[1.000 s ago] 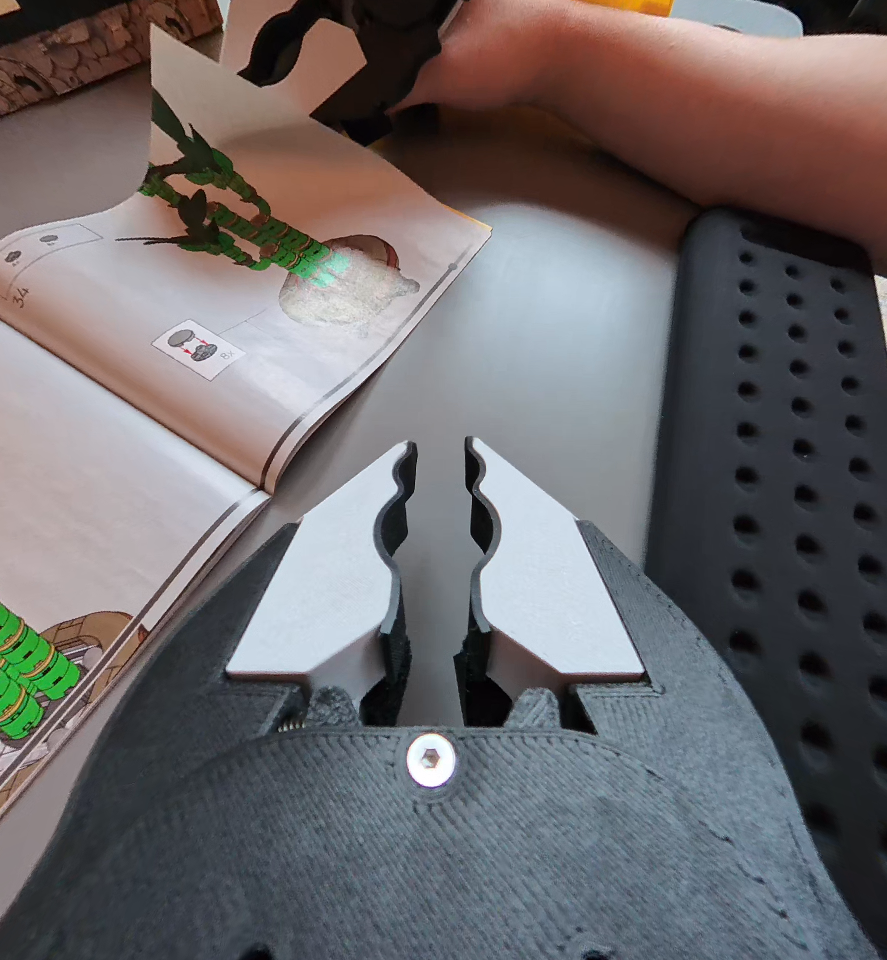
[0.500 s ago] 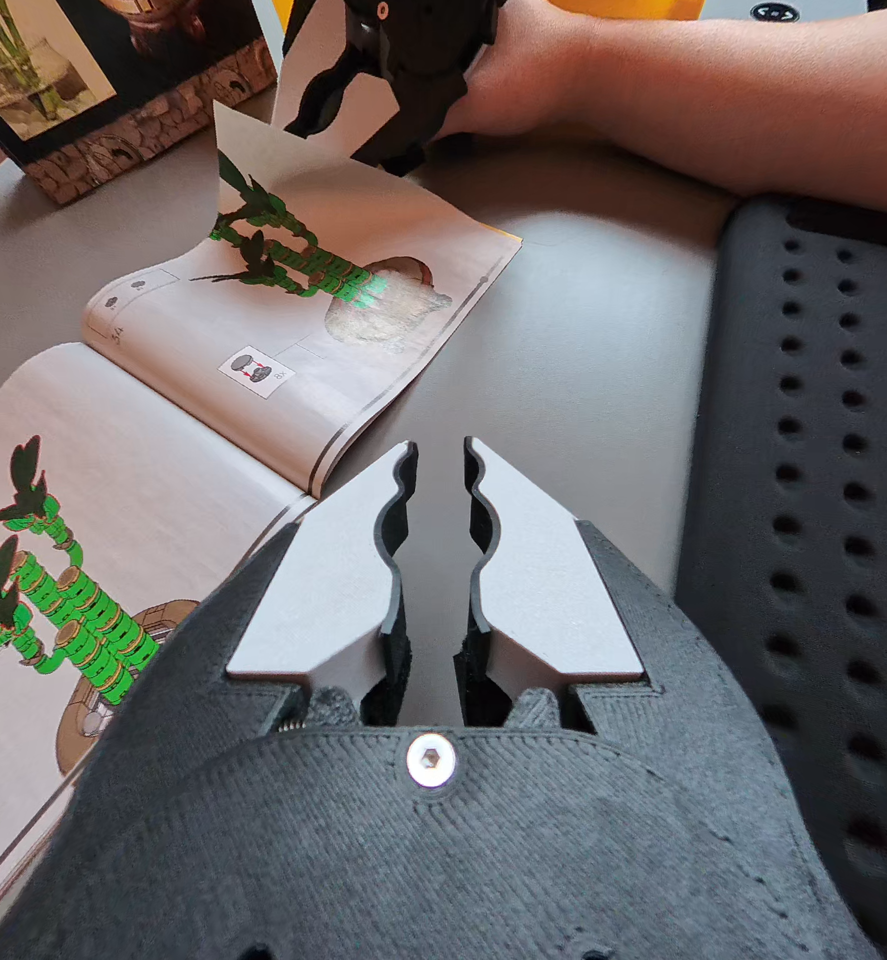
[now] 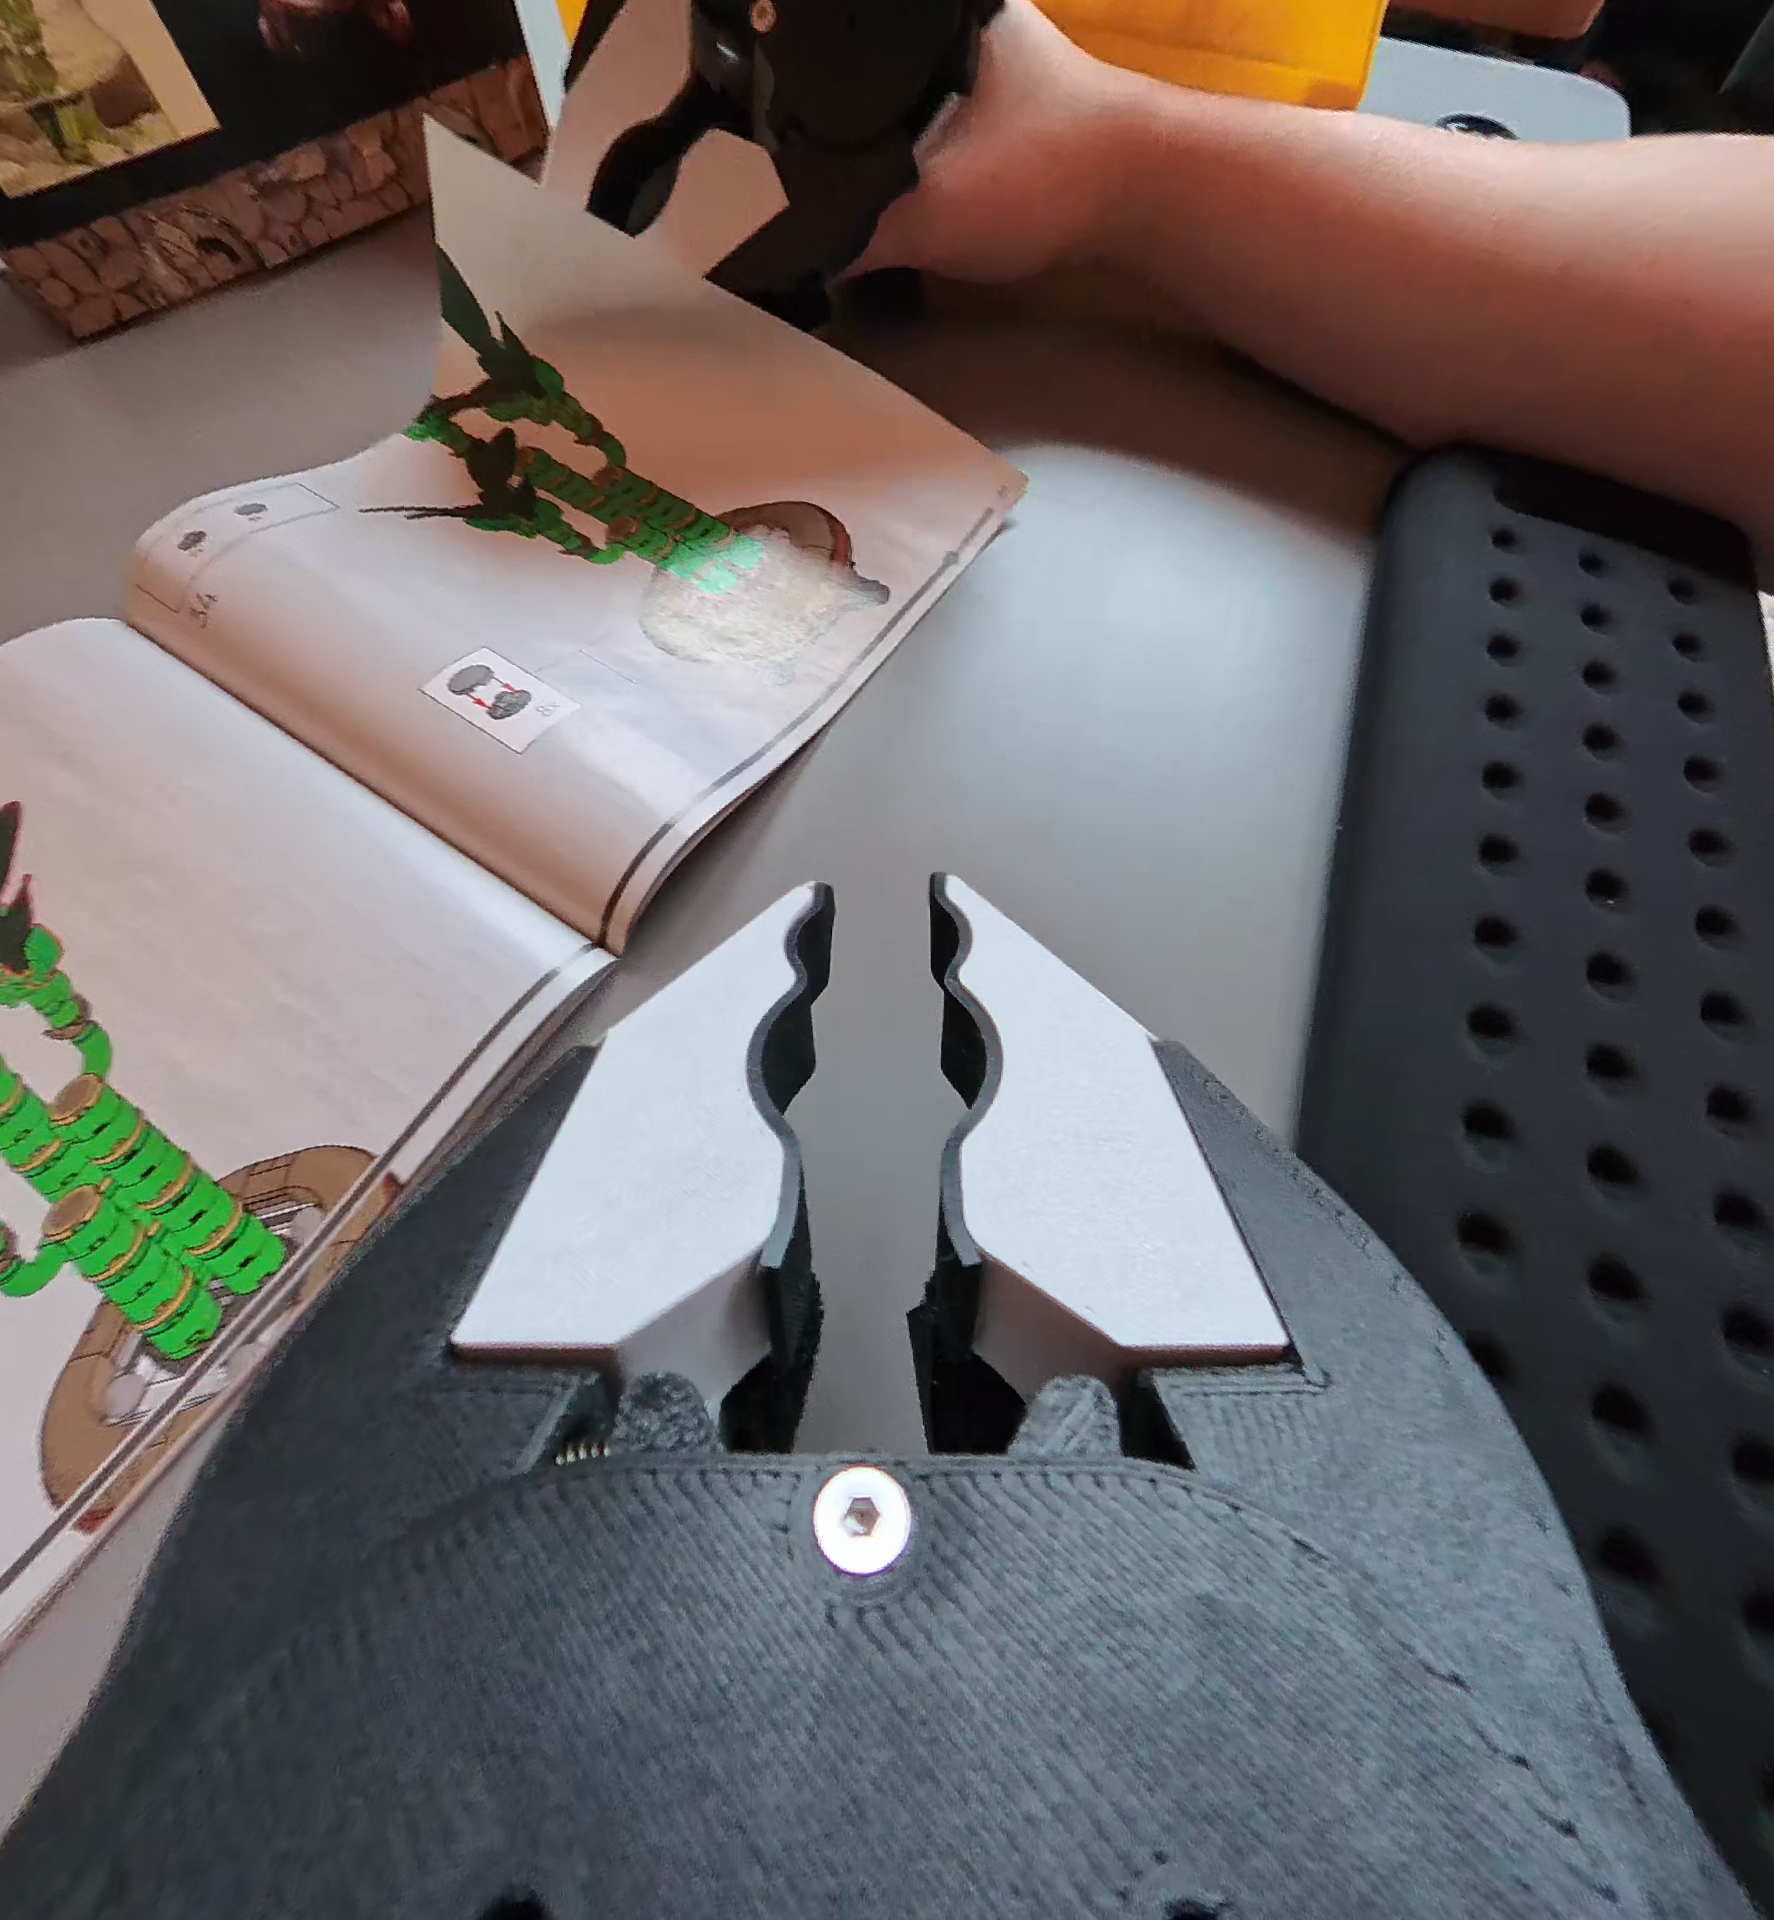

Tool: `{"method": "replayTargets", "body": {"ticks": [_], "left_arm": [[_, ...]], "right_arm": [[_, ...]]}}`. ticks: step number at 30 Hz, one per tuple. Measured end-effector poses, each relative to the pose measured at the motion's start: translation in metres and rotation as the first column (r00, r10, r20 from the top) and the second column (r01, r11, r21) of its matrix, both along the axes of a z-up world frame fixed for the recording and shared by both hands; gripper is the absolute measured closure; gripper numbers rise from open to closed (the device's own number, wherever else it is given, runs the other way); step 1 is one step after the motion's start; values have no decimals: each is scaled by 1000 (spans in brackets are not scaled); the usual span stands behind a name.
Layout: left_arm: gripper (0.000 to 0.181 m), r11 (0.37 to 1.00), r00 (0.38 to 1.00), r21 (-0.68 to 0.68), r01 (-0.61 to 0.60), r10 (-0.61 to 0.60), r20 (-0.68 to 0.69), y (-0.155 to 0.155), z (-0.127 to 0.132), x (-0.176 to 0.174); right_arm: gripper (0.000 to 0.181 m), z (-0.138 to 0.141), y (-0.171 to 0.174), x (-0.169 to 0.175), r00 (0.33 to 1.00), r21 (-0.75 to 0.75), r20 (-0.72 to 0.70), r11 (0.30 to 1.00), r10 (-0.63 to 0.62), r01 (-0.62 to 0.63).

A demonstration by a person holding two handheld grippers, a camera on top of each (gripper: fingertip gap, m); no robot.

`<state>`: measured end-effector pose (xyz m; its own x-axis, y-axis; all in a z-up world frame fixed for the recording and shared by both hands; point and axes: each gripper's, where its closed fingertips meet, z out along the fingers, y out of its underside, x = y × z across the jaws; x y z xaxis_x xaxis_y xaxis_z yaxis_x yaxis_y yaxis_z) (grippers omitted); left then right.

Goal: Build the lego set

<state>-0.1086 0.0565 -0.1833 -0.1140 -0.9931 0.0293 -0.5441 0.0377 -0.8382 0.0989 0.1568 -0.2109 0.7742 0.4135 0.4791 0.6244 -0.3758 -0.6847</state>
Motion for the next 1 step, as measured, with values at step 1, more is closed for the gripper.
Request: {"method": "replayTargets", "body": {"ticks": [1], "left_arm": [[165, 1000, 1000, -5, 11, -11, -8, -3, -2, 0]], "right_arm": [[181, 0, 0, 0, 1000, -3, -7, 1000, 0, 0]]}}
